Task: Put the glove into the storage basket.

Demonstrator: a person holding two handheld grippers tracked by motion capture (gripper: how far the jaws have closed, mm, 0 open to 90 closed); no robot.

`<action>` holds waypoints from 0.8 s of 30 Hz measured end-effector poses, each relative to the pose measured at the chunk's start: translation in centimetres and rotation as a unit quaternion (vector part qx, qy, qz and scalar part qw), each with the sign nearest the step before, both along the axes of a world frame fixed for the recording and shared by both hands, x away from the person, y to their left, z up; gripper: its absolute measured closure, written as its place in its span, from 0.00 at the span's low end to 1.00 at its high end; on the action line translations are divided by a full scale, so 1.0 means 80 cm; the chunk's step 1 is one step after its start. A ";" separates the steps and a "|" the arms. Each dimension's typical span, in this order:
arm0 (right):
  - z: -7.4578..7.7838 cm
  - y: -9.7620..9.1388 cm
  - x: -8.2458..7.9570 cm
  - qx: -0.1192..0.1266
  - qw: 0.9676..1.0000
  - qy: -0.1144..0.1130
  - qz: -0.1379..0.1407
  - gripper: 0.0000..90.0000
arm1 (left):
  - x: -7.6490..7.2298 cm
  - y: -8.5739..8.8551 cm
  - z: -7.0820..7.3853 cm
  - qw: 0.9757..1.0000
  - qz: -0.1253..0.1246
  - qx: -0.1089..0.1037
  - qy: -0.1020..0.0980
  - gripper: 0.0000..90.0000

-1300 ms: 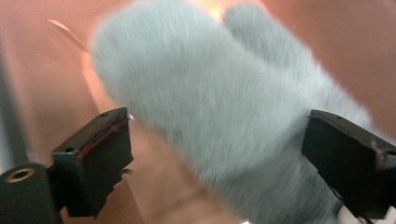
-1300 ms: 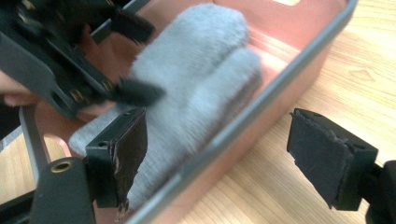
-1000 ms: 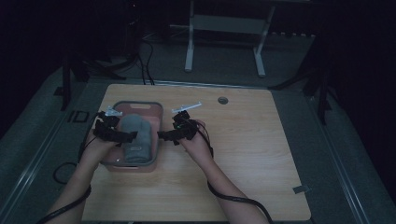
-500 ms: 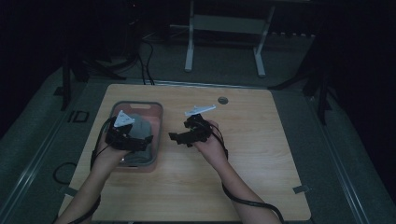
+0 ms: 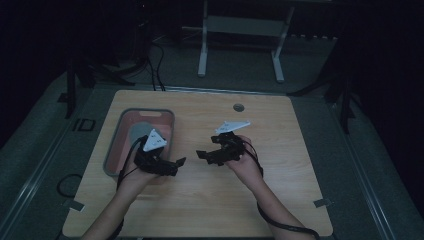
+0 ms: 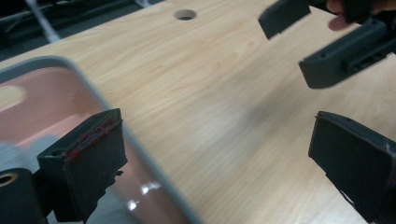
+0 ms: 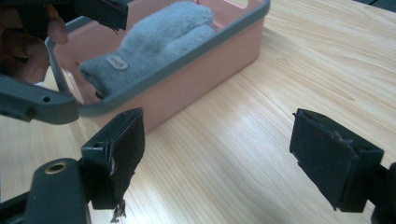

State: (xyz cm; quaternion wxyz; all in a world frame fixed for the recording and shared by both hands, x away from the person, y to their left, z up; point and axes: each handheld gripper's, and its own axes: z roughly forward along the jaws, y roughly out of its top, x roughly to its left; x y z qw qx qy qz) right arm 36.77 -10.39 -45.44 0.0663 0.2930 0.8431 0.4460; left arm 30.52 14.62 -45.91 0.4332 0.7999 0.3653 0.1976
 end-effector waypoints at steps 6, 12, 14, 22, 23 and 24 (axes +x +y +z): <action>-0.004 -0.028 -0.010 0.001 1.000 -0.008 0.005 0.19 | -0.006 -0.021 -0.007 1.000 -0.030 -0.011 0.001 0.05; -0.016 -0.057 -0.018 -0.003 1.000 -0.012 0.009 0.17 | -0.010 -0.042 -0.024 0.998 -0.056 -0.018 0.000 0.05; -0.020 -0.064 -0.020 -0.003 1.000 -0.010 0.010 0.17 | -0.010 -0.047 -0.032 0.997 -0.067 -0.024 0.005 0.05; -0.051 -0.093 -0.032 -0.031 0.999 -0.015 0.038 0.15 | -0.015 -0.072 -0.059 0.995 -0.093 -0.018 0.016 0.05; -0.055 -0.096 -0.033 -0.035 0.999 -0.012 0.039 0.15 | -0.016 -0.075 -0.063 0.995 -0.098 -0.016 0.019 0.05; -0.059 -0.100 -0.034 -0.036 0.999 -0.011 0.038 0.15 | -0.018 -0.079 -0.067 0.994 -0.104 -0.012 0.016 0.05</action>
